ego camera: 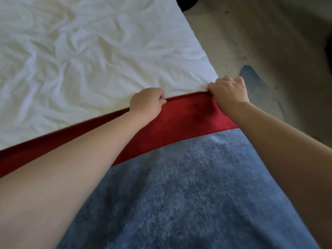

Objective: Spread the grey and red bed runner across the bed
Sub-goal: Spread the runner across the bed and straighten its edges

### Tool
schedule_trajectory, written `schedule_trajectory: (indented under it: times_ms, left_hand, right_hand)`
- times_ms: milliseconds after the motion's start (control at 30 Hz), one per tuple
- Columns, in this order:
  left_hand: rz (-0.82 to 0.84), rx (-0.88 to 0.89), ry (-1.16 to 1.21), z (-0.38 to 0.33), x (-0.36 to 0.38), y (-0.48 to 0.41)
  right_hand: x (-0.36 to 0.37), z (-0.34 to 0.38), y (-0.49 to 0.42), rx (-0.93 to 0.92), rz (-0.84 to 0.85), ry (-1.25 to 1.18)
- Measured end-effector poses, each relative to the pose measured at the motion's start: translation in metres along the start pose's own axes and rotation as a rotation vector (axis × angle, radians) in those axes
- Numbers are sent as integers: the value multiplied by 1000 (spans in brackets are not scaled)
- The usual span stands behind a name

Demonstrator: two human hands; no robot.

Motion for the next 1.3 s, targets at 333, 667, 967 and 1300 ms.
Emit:
schedule_trajectory:
  times_ms: [333,667,967,1300]
  left_hand:
    - [-255,102,-231,-48,-46,45]
    - [-238,21,-150,-87,-53,161]
    - [-111,38,-100,-112,-13,316]
    - [-177,234,-15,-155,47,454]
  right_hand:
    - [-47,-1,30,40,-71,-131]
    - [-98,26,142,-58,-97,-292]
    - [-86,15,313,7,76,-217]
    - [-50,45,441,-135,77,-219]
Point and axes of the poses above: each hand's wrist, its own y-axis away from the middle knuckle, its own x-axis out of the palm, z = x × y, the point moved 6 cm from there along -y, towards the middle knuckle, and after that the axes turned 7 degrees about y, right-handed, at the moved point
